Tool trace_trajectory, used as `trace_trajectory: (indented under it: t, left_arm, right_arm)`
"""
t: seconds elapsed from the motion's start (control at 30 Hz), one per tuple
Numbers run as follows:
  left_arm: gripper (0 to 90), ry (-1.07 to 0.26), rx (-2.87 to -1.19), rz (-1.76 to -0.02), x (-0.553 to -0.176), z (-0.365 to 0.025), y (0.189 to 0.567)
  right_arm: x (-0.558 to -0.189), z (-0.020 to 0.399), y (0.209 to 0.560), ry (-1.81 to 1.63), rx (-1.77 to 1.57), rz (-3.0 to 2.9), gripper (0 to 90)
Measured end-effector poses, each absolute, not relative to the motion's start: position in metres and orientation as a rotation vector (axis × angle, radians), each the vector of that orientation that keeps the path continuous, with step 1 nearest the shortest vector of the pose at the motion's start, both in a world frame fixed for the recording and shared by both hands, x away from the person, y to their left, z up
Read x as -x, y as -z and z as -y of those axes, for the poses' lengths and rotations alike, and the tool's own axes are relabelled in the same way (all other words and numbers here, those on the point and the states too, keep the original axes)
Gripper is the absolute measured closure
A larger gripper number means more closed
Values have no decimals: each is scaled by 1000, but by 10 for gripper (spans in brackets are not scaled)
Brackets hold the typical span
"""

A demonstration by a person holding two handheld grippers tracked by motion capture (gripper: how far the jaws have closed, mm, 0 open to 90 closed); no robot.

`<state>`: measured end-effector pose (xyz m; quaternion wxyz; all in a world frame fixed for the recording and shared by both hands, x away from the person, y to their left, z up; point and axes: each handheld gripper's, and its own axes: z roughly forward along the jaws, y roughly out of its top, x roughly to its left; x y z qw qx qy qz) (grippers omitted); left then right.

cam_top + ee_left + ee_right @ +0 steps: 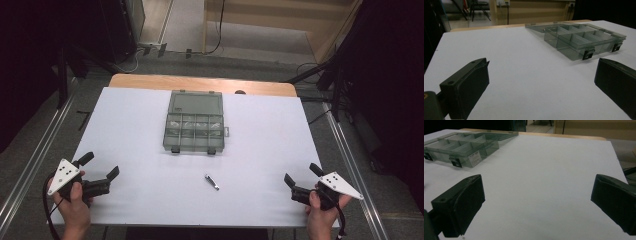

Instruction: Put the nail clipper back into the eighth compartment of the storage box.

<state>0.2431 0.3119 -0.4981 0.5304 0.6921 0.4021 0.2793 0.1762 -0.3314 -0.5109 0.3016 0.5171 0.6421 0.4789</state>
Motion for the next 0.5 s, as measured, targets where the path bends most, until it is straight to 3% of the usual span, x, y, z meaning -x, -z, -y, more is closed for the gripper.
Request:
trace_trajectory:
  t: [0.5]
  left_arm:
    - [0,-683,-1661,-962,-242,-310,499]
  right_arm:
    - [-184,295,493,-1250,-1310,-1812,0]
